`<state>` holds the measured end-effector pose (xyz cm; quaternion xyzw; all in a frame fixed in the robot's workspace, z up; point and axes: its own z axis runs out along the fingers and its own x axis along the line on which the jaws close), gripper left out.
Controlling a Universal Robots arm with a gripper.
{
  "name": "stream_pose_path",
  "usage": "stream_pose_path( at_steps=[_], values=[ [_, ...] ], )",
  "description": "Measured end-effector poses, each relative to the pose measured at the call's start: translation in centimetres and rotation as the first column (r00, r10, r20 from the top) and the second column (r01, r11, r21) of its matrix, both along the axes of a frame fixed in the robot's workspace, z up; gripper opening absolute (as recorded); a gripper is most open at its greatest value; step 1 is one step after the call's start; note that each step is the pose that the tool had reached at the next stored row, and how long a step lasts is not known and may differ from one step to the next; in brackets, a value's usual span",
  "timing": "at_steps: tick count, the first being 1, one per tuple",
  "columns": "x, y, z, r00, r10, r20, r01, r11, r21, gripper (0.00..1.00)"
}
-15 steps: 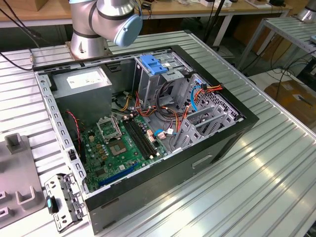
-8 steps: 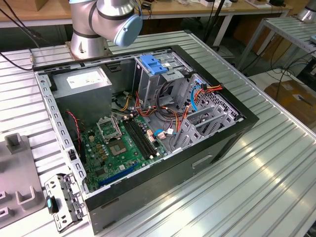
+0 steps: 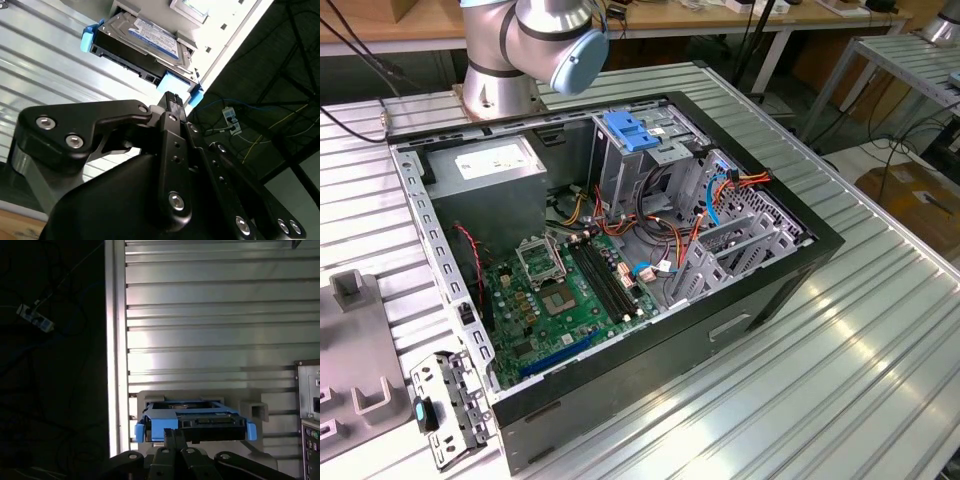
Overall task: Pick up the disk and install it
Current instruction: 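Pick up the disk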
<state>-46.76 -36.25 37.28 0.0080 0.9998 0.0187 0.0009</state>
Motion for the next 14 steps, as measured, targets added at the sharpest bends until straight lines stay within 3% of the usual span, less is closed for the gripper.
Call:
stream_pose_path(
  at_steps=[3,7,11,14],
  values=[
    [0.0,0.0,0.0,0.9982,0.06,0.0,-0.06,0.9982,0.0,0.11],
    [0.0,0.0,0.0,0.9905,0.137,0.0,-0.137,0.9905,0.0,0.11],
    [0.0,0.0,0.01,0.9778,0.21,-0.0001,-0.21,0.9778,0.0,0.11],
    [0.0,0.0,0.0,0.9643,0.265,-0.0001,-0.265,0.9643,0.0,0.11]
  ],
)
